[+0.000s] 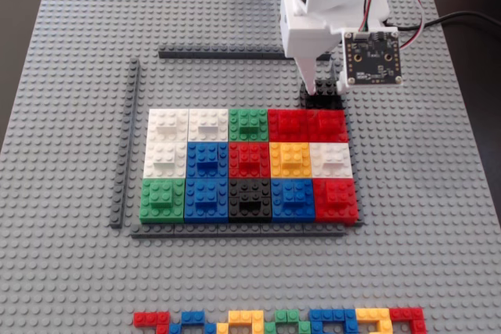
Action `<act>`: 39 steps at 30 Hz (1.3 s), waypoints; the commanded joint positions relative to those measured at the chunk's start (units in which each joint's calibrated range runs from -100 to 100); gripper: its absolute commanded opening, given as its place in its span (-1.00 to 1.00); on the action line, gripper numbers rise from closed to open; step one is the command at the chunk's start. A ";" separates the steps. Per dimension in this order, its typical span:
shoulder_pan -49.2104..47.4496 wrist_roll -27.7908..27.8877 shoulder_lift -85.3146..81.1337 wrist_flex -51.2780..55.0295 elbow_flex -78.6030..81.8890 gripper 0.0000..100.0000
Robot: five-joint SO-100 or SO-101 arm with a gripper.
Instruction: Grab the cube and place it into the grid
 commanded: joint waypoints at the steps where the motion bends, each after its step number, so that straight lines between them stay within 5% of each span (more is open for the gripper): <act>1: 0.37 -0.24 -1.31 -0.32 -3.01 -0.72; 32: 1.77 -0.05 -11.80 3.68 -5.82 -0.55; 36: 1.92 0.83 -19.20 4.71 -4.28 -0.62; 39: 2.07 1.86 -26.68 4.71 -1.19 -0.93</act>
